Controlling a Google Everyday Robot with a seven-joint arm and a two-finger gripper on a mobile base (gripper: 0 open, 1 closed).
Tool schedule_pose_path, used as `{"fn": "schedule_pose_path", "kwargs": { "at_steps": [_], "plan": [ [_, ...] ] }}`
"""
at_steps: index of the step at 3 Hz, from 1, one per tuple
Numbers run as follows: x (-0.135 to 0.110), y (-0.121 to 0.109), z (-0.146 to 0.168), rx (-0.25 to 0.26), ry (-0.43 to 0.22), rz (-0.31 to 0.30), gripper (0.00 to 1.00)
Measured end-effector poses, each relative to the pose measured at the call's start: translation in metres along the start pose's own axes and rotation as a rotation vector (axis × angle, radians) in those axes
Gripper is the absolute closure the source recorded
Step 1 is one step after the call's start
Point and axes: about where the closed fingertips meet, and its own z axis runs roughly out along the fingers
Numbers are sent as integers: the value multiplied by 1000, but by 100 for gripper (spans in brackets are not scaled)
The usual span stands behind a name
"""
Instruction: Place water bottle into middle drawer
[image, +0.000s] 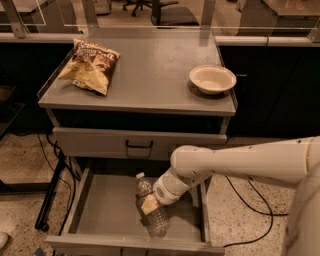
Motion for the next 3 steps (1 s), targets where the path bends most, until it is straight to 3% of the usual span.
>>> {"fn": "schedule_pose_path", "kwargs": {
  "at_steps": [1,3],
  "plan": [
    [1,-21,60,29,77,40,100],
    [2,-21,77,28,95,40,100]
  ]
}}
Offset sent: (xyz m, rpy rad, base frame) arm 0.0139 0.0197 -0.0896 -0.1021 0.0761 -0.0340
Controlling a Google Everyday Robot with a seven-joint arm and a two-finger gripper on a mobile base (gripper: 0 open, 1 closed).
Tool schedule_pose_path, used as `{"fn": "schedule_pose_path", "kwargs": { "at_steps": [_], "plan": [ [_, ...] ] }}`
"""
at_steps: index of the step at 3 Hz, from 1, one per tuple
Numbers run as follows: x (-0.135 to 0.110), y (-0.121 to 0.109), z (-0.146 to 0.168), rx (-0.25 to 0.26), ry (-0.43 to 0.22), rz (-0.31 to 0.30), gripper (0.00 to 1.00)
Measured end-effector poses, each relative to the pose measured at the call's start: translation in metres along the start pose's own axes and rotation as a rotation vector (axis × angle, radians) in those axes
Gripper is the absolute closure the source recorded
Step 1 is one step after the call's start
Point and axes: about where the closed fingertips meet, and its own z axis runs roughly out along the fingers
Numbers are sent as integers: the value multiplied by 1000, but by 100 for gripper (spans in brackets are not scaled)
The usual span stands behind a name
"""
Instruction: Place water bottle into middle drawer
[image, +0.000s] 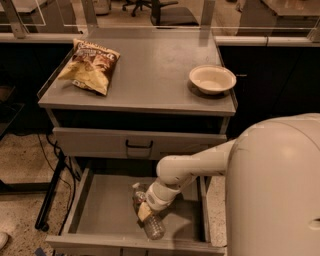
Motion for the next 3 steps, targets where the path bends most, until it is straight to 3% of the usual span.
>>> {"fn": "schedule_pose_path", "kwargs": {
  "at_steps": [3],
  "plan": [
    [-44,-19,65,-22,103,-8,100]
  ]
}}
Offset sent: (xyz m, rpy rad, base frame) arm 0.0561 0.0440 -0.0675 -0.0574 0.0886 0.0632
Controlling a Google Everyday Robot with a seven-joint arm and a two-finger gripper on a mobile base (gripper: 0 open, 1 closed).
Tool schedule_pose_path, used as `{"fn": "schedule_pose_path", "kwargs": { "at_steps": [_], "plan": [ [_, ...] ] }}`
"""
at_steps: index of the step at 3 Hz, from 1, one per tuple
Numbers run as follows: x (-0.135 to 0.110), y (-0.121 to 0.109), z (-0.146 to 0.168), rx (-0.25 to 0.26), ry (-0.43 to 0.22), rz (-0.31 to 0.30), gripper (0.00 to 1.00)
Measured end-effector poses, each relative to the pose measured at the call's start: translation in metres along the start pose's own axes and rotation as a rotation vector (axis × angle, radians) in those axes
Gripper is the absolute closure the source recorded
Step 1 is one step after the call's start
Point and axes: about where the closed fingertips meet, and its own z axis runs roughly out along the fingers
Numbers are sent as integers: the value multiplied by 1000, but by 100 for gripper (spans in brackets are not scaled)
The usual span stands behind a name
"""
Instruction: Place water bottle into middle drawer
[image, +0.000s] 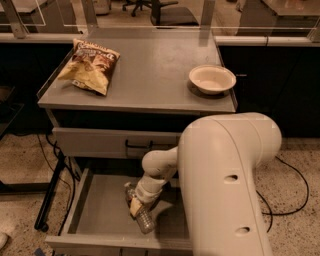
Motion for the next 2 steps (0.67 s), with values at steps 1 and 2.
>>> {"fn": "schedule_pose_path", "kwargs": {
  "at_steps": [1,2],
  "plan": [
    [-2,-3,20,-21,15,24,100],
    [10,0,34,-30,12,71,100]
  ]
}}
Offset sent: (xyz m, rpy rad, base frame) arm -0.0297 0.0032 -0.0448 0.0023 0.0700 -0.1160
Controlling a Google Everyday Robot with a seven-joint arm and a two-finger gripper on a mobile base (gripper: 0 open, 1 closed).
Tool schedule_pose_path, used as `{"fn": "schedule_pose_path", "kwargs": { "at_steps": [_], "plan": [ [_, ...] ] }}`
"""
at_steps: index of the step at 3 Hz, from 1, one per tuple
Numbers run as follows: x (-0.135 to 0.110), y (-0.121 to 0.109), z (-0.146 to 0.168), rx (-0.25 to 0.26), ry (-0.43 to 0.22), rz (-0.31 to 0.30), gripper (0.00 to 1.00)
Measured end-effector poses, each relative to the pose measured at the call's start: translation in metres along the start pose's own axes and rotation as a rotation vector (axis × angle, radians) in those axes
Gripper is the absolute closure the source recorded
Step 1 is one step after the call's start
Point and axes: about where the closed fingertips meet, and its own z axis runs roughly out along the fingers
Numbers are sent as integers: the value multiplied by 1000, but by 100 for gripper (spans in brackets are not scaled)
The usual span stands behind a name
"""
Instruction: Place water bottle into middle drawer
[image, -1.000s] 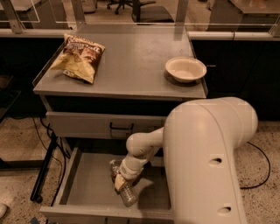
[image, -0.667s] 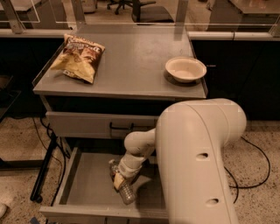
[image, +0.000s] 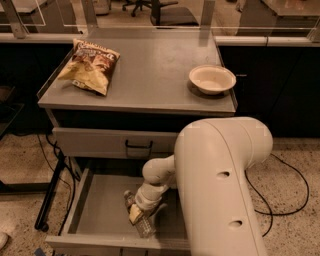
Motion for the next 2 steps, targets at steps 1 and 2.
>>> {"fn": "schedule_pose_path", "kwargs": {
  "at_steps": [1,2],
  "plan": [
    [7,1,8,-5,-2,26,100],
    [11,1,12,-7,-3,40,99]
  ]
}}
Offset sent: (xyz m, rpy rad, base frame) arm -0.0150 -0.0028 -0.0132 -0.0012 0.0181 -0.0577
